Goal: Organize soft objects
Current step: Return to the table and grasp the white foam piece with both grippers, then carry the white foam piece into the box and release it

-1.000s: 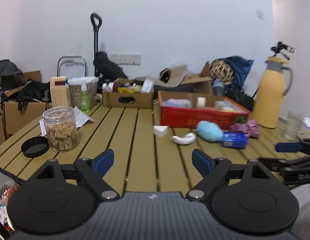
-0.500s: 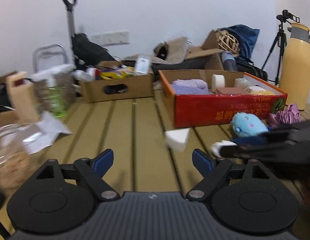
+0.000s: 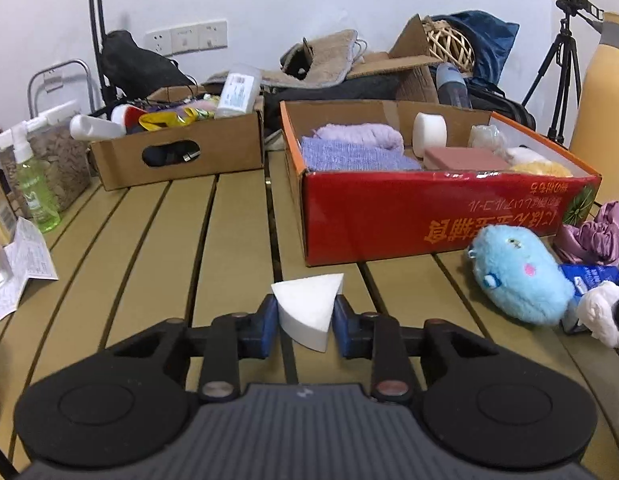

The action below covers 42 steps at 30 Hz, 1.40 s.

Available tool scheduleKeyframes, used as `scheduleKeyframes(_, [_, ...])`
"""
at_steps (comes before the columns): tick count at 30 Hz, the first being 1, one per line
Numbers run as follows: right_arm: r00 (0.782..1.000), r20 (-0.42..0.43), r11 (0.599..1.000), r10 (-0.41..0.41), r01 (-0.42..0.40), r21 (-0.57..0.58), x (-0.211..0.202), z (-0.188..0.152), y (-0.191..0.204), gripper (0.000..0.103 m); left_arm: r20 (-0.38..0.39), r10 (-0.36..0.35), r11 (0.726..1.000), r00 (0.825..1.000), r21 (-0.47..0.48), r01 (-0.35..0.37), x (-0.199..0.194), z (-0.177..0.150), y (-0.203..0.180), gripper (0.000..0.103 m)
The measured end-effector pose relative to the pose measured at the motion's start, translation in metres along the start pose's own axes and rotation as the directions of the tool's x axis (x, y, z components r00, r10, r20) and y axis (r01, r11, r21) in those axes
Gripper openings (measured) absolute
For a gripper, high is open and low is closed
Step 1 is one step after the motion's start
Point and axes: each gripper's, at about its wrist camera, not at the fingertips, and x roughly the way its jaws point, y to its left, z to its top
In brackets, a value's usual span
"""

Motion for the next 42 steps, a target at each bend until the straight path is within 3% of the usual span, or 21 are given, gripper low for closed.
scheduleKeyframes(6, [1.0,0.027,1.0,0.004,-0.004,-0.005,-0.014,-0.002,0.003,0.018,0.065,-0.005,0.997,0.998,-0.077,0.01,-0.07,-0.012,-0.017,0.03])
scheduleKeyframes(14, [0.998,0.055,0.999,0.037,-0.035,-0.032,-0.068,-0.023,0.03,0.018,0.094,-0.013,0.988,0.995,-0.149,0.028,-0.181,-0.061,-0.042,0.03])
scheduleKeyframes(20, [0.997,0.058,0.999,0.042,-0.042,-0.004,-0.111,-0.049,0.042,0.018,0.137,-0.016,0.991,0.99,-0.133,0.034,-0.22,-0.076,-0.058,0.03])
scheduleKeyframes(25, [0.995,0.094,1.0,0.02,-0.022,0.016,-0.138,-0.05,0.035,0.018,0.173,-0.042,0.992,0.984,-0.11,0.062,-0.231,-0.07,-0.069,0.031])
scheduleKeyframes(29, [0.993,0.119,1.0,0.016,-0.019,0.021,-0.14,-0.031,0.02,0.018,0.2,-0.073,0.993,0.977,-0.079,0.091,-0.216,-0.043,-0.072,0.031])
scheduleKeyframes(33, [0.988,0.154,1.0,0.004,-0.005,0.005,-0.115,0.023,-0.011,0.018,0.206,-0.13,0.988,0.97,-0.057,0.145,-0.171,0.021,-0.07,0.032])
scheduleKeyframes(36, [0.993,0.117,0.997,-0.024,0.016,0.073,-0.071,0.075,-0.05,0.018,0.182,-0.122,0.991,0.976,-0.038,0.131,-0.111,0.083,-0.071,0.032])
scheduleKeyframes(39, [0.999,0.033,0.987,-0.041,0.036,0.155,0.001,0.127,-0.099,0.018,0.117,-0.113,0.992,0.987,-0.049,0.12,-0.031,0.144,-0.074,0.032])
scheduleKeyframes(41, [0.997,-0.019,0.977,-0.069,0.071,0.2,0.046,0.15,-0.128,0.018,0.048,-0.07,0.995,0.996,-0.067,0.073,0.025,0.178,-0.081,0.032])
scheduleKeyframes(42, [0.993,-0.048,0.971,-0.105,0.113,0.211,0.073,0.161,-0.143,0.018,0.039,-0.032,0.999,0.999,-0.014,0.032,0.055,0.192,-0.092,0.032])
